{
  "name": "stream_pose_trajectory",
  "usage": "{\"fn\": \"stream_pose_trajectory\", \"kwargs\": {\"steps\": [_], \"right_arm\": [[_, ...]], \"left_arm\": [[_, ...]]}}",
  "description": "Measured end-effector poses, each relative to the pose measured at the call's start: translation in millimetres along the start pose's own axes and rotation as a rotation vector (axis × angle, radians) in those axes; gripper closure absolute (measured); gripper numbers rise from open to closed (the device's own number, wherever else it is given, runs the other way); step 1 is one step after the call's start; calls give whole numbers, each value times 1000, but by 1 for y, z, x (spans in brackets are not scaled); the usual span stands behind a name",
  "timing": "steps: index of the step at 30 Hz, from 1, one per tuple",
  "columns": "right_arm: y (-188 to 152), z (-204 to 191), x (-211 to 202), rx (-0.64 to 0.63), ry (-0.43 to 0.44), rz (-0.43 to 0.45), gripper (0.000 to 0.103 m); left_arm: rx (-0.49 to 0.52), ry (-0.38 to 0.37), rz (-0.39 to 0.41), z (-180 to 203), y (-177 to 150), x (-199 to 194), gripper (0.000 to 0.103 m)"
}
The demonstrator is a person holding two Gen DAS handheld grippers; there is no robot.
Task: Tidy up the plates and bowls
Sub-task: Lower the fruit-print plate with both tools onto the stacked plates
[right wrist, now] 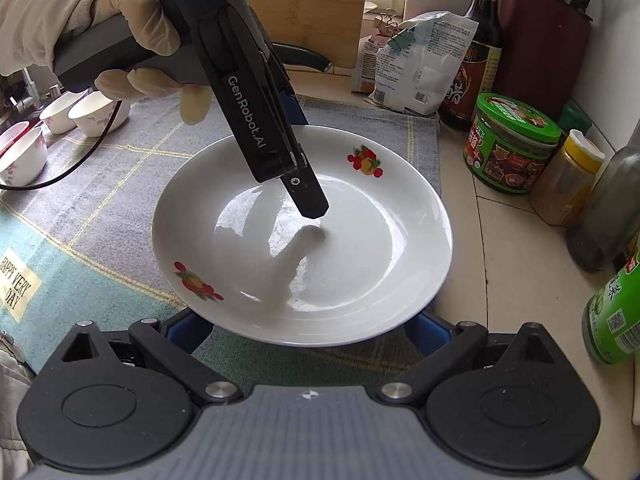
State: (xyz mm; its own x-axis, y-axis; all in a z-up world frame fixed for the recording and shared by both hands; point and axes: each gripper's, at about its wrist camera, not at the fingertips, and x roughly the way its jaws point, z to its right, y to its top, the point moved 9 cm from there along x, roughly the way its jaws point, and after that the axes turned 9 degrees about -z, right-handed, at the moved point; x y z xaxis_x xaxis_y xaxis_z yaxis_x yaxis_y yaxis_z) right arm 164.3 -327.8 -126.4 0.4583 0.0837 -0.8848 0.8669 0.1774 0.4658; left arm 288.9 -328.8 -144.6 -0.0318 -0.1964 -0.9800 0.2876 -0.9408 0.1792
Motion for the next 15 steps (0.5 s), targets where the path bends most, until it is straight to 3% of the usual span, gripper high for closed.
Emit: {"fn": "stream_pose_trajectory", "kwargs": {"steps": [15], "right_arm": [[1,5,6,-9,4,7,0]], "left_arm": [[-34,-14,-17,-5,-1,-4,22]]}}
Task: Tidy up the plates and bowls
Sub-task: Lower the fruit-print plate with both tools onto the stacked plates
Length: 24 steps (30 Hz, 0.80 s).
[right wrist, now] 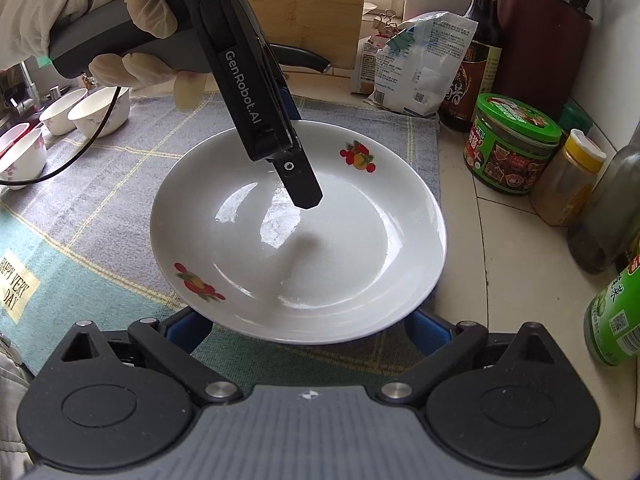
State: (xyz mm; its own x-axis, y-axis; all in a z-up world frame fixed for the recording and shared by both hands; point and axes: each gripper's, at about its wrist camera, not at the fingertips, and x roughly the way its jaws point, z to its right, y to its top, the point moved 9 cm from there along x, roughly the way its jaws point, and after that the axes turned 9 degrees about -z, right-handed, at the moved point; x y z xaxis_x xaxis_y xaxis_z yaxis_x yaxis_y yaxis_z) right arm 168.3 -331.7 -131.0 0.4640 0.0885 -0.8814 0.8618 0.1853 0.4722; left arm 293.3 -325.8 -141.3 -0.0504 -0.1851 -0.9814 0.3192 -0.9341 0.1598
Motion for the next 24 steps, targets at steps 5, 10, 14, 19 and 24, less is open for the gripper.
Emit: {"fn": "stream_pose_trajectory", "kwargs": {"steps": [5,10,14,19,24], "right_arm": [[0,0,3,-6,-7,-3,0],[0,1,6,-5,-1,-8,0],[-1,1,6,-4,7,-14,0],[-1,0,3,2,28,-13,0],[-3,-5,4,-11,17,-26,0]], "left_arm": [[-3,5,1,-1,-2,-2,22],[-4,7,3,-1,-3,-3,22],[-4,9,1,-1,-2,-2,22],[-8,6,4,-1,-2,-2,22],[-15,24,0,-1,-2,-3,22]]}}
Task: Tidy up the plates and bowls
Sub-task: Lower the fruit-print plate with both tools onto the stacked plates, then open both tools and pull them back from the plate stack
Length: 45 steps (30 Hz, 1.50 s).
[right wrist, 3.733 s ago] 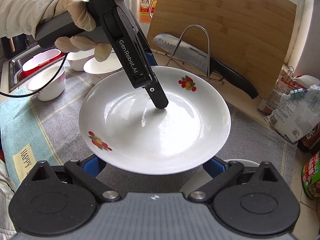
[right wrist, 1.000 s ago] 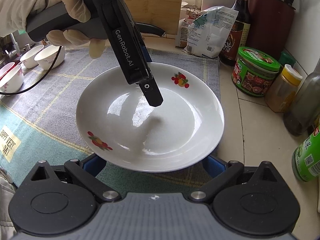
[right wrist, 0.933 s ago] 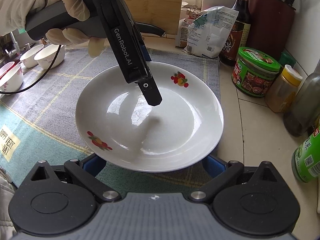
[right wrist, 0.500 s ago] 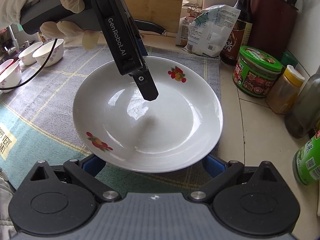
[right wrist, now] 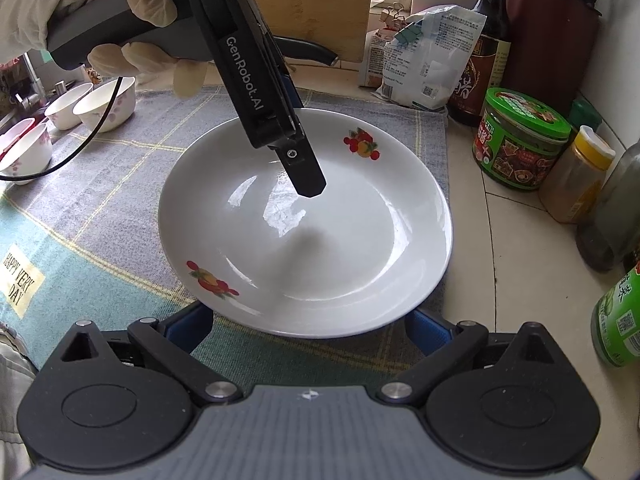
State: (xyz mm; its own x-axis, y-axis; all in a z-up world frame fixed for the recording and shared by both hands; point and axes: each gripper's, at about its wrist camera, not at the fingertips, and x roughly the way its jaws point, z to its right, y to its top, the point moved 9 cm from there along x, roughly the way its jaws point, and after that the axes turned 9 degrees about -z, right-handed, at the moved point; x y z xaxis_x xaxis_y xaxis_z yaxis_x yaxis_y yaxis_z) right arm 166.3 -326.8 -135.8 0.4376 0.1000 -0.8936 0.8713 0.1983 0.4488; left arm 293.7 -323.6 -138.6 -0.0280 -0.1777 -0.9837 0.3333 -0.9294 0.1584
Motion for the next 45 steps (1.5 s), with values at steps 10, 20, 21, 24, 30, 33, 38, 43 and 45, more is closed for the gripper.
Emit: {"fn": "stream_pose_trajectory", "kwargs": {"steps": [10,20,21,24,30,33,38,43,45], "right_arm": [[0,1,1,12,-9,6,0],[0,1,-4,15,-28,11,0],[0,1,-5,17,-34,11,0],[-1,2,-13,32,-61,13,0],[-1,13,-33,119,-144,35,0],[2,15,-39,162,-158,56,0],[12,13,-39,193,-139,93,0],[28,-9,-30,144,-103,121,0],[36,-21,-25,117,-91,128,0]], "left_arm": [[-7,38,-14,-7,-4,4,17],[32,97,96,-4,-7,-3,16],[33,112,131,-4,-9,-8,16],[11,162,245,-5,-17,-29,16],[-95,295,478,1,-51,-84,6],[-171,360,551,3,-75,-100,2],[-294,428,553,6,-119,-101,1],[-403,463,521,5,-163,-91,2],[-447,468,518,3,-182,-90,1]]}}
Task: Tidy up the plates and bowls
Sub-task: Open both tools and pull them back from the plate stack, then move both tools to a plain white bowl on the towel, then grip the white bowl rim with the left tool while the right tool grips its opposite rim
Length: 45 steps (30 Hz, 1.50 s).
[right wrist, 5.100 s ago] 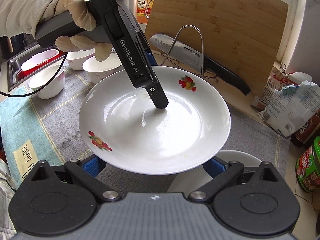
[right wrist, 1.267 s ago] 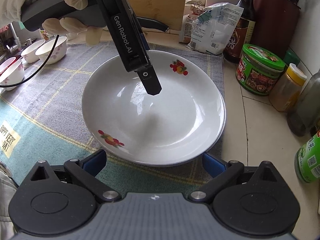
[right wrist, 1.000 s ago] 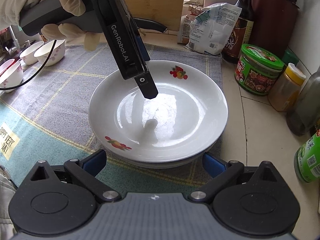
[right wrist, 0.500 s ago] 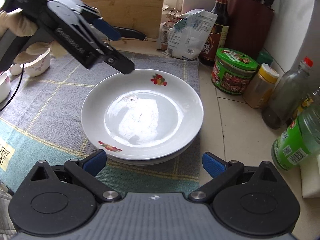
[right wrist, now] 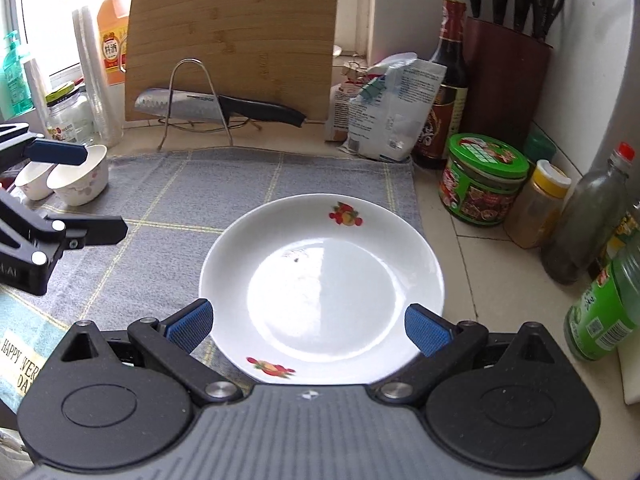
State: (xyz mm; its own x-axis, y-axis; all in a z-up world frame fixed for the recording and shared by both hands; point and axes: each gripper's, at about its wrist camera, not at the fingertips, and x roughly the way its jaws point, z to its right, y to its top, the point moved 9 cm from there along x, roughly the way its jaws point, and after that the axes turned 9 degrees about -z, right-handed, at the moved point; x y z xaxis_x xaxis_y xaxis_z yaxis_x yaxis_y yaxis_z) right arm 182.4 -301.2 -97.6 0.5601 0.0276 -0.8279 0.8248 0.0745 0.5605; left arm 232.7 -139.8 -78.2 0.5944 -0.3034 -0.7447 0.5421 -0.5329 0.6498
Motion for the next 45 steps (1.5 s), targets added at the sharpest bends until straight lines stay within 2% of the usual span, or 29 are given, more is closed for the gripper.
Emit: {"fn": "stream_pose_trajectory", "kwargs": {"steps": [5,10,19,23,31,37,45], "right_arm": [[16,-47,16,-75,54,-3,0],[28,-103,31,-151,79,-28,0],[48,-214,47,-264,157,-45,0],[58,-257,51,-308,179,-36,0],[77,-320,58,-371,256,-13,0],[84,-355,72,-378,340,-31,0],[83,-380,86,-417,374,-72,0]], "left_arm": [[-91,67,-6,-37,-35,-16,2],[-137,127,-14,-81,-71,-35,1],[-229,185,-36,-162,-134,-71,2],[-252,196,-65,-190,-161,-74,2],[-246,129,-96,-219,-196,-58,2],[-225,49,-82,-225,-196,-43,3],[-221,-31,-57,-228,-193,-36,9]]}}
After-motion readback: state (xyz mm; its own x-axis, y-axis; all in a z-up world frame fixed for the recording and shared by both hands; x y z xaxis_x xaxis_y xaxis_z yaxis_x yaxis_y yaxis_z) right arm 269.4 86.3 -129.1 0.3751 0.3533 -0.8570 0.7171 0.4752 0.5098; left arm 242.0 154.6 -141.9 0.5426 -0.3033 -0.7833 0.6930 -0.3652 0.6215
